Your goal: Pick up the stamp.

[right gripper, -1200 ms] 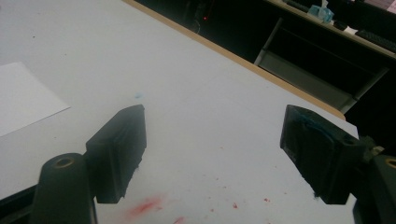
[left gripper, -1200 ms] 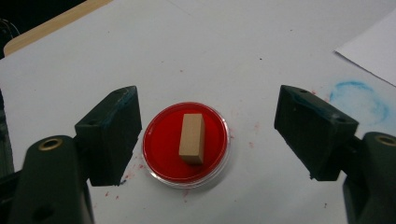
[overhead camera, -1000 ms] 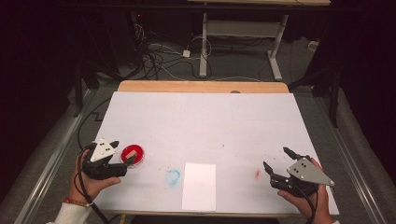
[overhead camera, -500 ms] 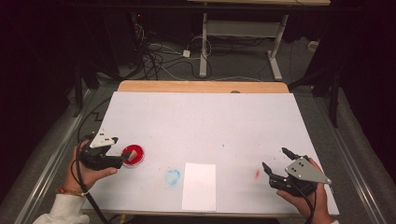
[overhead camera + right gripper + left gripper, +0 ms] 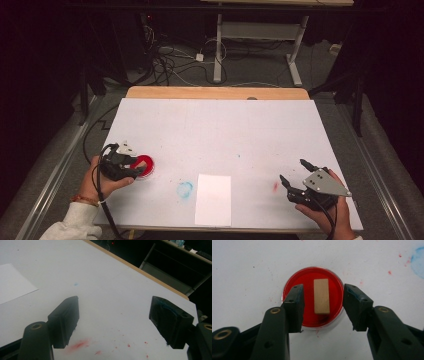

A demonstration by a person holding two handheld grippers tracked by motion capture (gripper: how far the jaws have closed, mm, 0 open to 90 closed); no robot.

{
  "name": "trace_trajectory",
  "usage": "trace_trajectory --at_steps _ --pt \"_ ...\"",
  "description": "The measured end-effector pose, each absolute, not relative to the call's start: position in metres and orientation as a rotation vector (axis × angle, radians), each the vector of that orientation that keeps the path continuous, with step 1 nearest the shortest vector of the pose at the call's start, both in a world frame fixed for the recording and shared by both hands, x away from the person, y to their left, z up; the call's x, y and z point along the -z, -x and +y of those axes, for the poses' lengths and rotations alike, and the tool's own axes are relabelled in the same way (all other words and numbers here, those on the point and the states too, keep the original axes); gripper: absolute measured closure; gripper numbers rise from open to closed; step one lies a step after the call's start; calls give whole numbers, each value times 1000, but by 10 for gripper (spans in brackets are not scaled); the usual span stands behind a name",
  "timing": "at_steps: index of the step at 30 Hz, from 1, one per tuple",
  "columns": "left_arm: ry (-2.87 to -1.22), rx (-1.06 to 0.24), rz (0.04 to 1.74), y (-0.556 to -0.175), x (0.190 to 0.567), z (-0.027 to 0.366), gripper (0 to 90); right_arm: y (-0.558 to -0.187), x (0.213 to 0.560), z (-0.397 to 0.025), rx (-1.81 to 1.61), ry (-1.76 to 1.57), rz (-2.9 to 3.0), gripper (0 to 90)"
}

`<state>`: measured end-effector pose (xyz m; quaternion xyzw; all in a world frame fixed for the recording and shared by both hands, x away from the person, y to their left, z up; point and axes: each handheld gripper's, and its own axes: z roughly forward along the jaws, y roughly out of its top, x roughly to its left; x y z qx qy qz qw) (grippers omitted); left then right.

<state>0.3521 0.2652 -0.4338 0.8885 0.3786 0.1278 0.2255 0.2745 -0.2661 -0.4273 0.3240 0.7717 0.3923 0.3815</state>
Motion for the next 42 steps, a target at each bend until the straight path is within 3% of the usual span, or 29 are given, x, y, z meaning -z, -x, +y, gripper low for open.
trace_trajectory --at_steps 18,42 --pt "-2486 -319 1057 -364 442 259 725 -274 428 -266 -1000 -815 1969 265" --pt "-2408 -269 1073 -366 448 268 735 -284 430 -263 -999 -832 1982 265"
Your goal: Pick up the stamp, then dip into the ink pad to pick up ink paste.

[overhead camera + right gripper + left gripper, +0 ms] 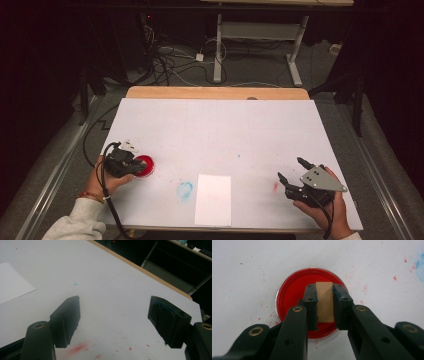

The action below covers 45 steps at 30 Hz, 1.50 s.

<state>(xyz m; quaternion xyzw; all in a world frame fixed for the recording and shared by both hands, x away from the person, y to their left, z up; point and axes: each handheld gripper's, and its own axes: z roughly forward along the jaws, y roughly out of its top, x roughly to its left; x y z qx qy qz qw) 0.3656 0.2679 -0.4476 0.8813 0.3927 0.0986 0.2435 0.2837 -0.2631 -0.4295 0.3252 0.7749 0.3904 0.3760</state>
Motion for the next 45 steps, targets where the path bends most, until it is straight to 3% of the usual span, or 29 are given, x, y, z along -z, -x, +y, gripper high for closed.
trace_trajectory --at_steps 14,27,45 --pt "-2405 -321 1077 -361 446 266 735 -289 431 -258 -1005 -819 2002 265" --pt "-2307 -413 1057 -354 423 269 735 -281 430 -264 -999 -814 1987 265" --pt "-2367 -404 1034 -362 416 263 734 -282 432 -262 -981 -805 2010 267"
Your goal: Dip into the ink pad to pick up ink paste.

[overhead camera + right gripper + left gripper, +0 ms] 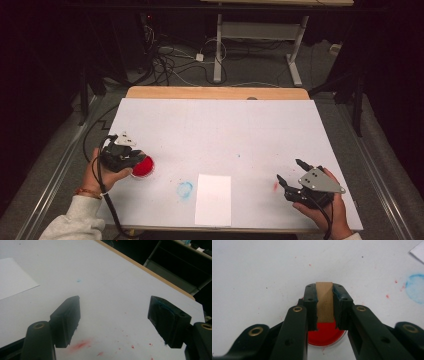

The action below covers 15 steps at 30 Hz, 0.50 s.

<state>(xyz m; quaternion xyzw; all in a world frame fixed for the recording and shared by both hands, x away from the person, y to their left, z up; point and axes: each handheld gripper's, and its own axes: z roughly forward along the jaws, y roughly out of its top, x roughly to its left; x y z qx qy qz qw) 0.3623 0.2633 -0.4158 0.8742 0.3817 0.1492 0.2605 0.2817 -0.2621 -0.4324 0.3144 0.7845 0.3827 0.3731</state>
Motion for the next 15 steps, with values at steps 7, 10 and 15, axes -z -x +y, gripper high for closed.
trace_trajectory --at_steps 7,10,15 --pt "-2428 -358 1061 -370 432 263 734 -282 434 -262 -968 -810 2016 267" --pt "-2444 -340 1068 -372 437 261 734 -282 434 -262 -969 -806 2019 267" --pt "-2462 -309 1075 -374 443 261 734 -282 434 -262 -967 -805 2020 268"
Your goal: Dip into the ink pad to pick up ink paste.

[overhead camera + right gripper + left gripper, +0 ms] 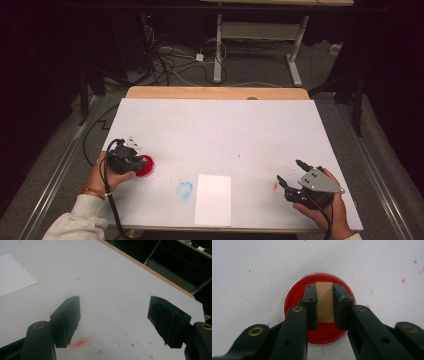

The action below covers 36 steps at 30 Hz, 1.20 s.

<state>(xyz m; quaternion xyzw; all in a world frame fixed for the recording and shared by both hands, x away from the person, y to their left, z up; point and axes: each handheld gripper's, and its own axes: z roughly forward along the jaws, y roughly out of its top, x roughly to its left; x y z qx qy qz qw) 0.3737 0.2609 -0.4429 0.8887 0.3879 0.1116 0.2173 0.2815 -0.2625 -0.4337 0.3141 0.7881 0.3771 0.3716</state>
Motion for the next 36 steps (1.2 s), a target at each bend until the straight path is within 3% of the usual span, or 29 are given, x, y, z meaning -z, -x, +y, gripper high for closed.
trace_trajectory --at_steps 9,36 --pt "-2409 -264 1100 -376 447 267 736 -281 433 -262 -966 -800 2019 267" --pt "-2403 -312 1123 -371 450 262 736 -281 432 -262 -973 -802 2010 267"
